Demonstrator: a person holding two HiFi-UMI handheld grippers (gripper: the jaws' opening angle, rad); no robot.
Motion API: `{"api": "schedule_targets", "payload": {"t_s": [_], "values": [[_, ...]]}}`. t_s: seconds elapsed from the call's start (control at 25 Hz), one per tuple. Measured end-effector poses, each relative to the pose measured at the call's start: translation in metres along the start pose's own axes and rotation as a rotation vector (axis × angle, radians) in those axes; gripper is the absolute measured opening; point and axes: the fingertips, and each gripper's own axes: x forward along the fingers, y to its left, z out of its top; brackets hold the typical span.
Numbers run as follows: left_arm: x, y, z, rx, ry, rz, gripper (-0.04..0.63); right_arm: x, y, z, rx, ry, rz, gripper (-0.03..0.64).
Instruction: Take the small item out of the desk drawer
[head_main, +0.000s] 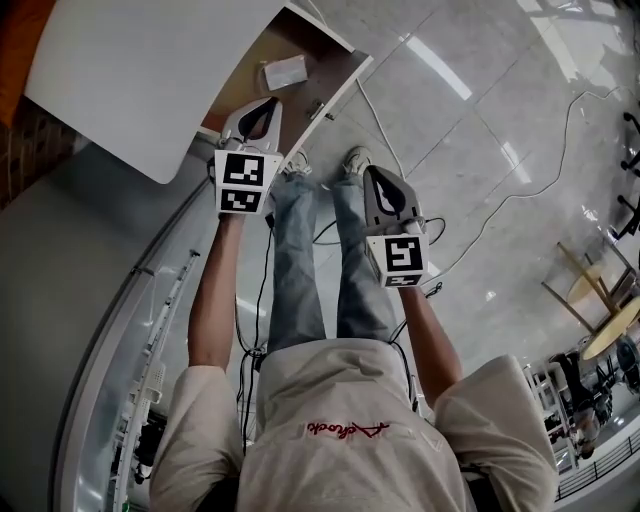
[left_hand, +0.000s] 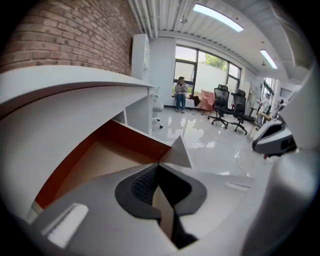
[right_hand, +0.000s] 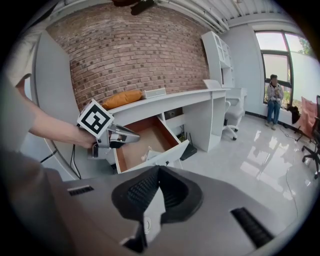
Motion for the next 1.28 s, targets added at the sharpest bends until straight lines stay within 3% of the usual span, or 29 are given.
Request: {"api": "schedule_targets", "payload": {"t_s": [0.32,0.56,0.72,0.92,1.28], "values": [[0.044,0.003,-0.019,0.310,0.172,-0.016,0.009,0.004,0.000,-0.001,0.016,-0.004,0.021,0.012],[0.068,0.006,-0.025,0.526,0.242,-0.035,0.009,0.003,-0.008,-0.001,0.029,0.001,0.014,0.011],[0.082,0.014,-0.033,0.565,0.297,-0.043,0.009,0.004,-0.010,0.001,0.034,0.001,0.018,0.011],[0.097,0.024,-0.046,0.577,0.375,-0.057,0.086,0.007,-0.012,0.004,0.044,-0.002,0.028,0.011],[0.125,0.036,-0.063,0.594,0.440,-0.047,0.129,0.013,-0.014,0.002,0.049,0.007,0.038,0.012]]}}
